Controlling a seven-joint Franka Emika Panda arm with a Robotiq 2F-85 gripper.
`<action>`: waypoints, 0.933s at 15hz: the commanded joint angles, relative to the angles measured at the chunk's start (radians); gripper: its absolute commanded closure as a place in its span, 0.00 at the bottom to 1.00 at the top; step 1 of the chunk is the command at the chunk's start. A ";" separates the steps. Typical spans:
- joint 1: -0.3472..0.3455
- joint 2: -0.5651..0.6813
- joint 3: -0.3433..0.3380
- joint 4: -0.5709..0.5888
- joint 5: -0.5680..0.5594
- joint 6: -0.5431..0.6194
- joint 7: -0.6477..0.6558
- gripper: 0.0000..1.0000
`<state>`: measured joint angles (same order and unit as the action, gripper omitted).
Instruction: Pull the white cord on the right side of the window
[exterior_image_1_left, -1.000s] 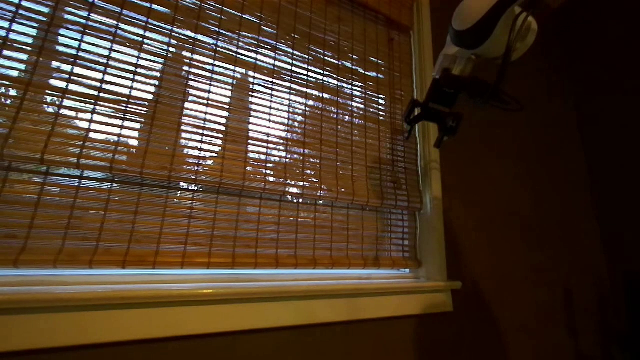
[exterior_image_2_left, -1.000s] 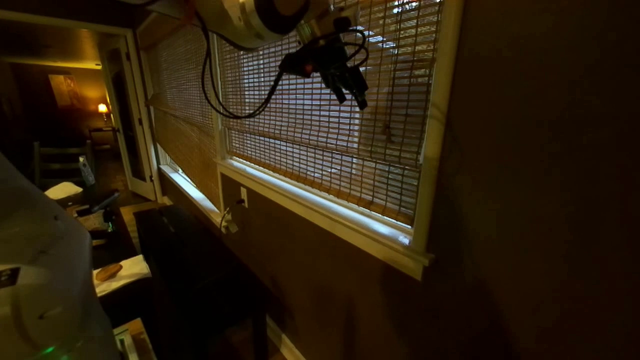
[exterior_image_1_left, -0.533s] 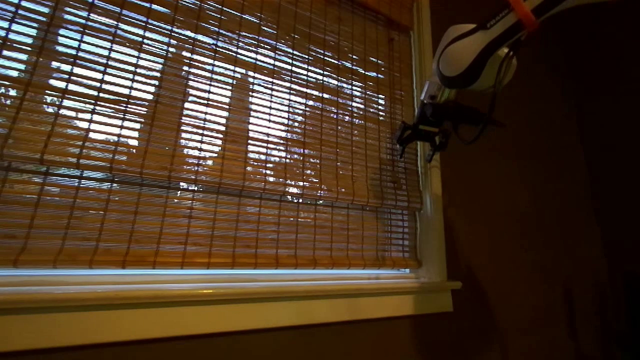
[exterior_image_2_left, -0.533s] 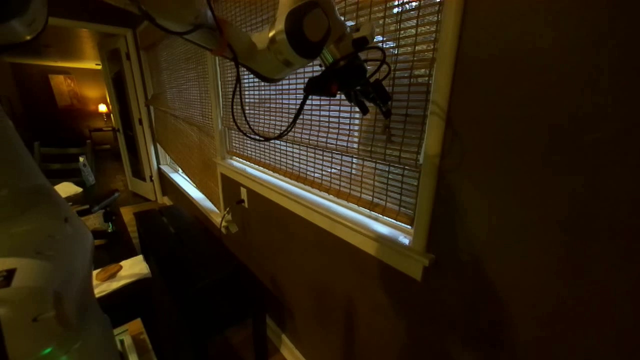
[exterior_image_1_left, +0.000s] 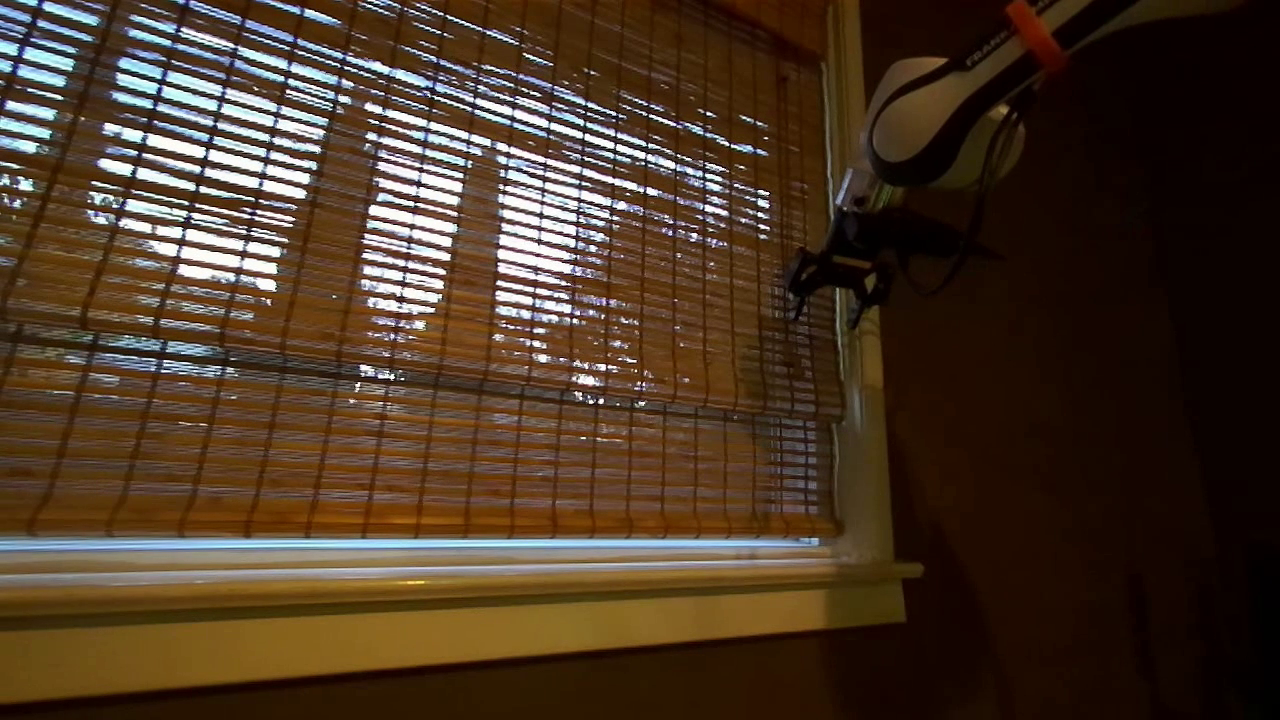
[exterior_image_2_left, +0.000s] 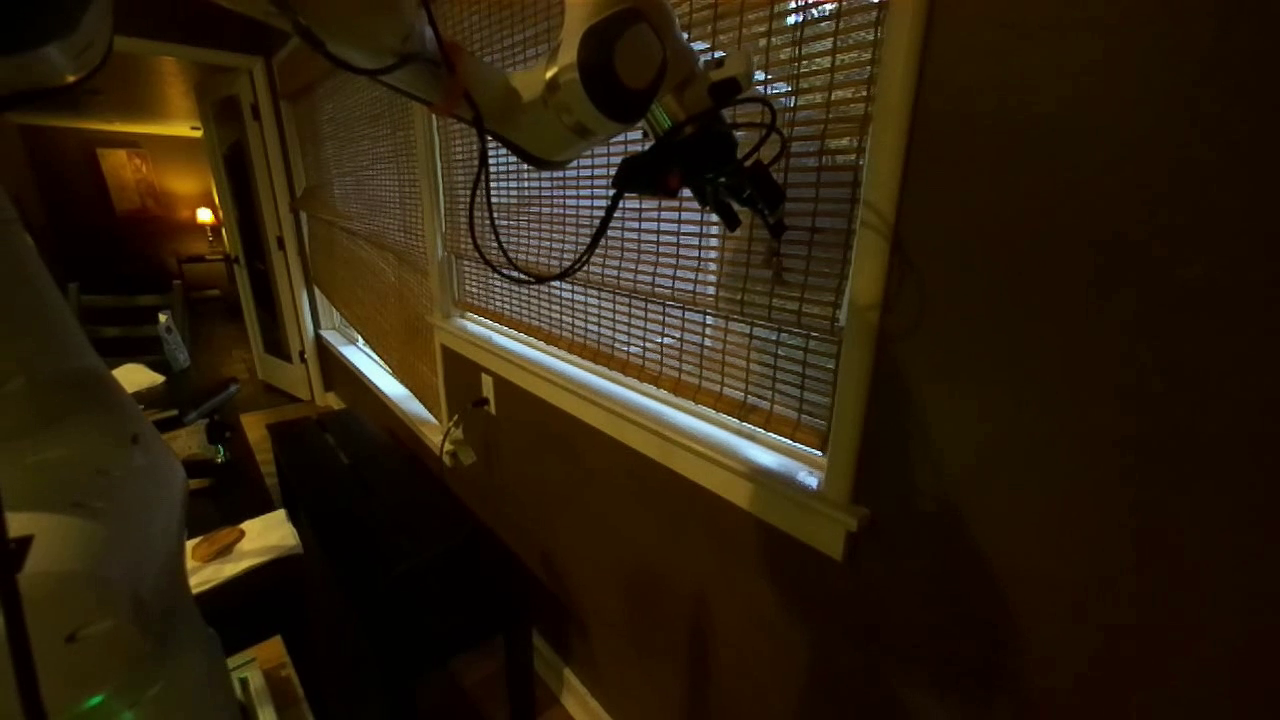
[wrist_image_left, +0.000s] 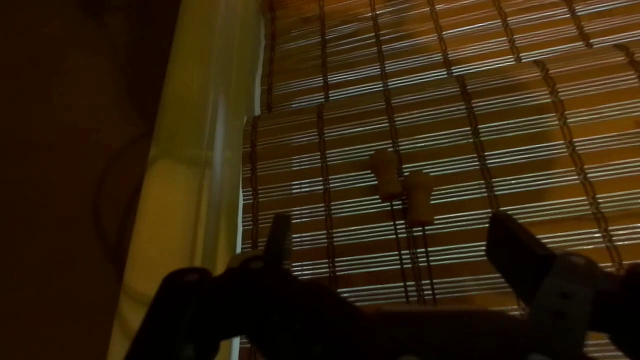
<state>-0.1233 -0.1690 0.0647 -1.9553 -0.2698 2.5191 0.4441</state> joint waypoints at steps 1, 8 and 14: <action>0.014 0.038 -0.007 0.044 0.020 0.008 0.036 0.00; 0.014 0.079 -0.018 0.098 0.016 0.028 0.136 0.34; 0.023 0.116 -0.029 0.120 0.008 0.097 0.166 0.64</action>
<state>-0.1168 -0.0875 0.0488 -1.8706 -0.2672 2.5680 0.5809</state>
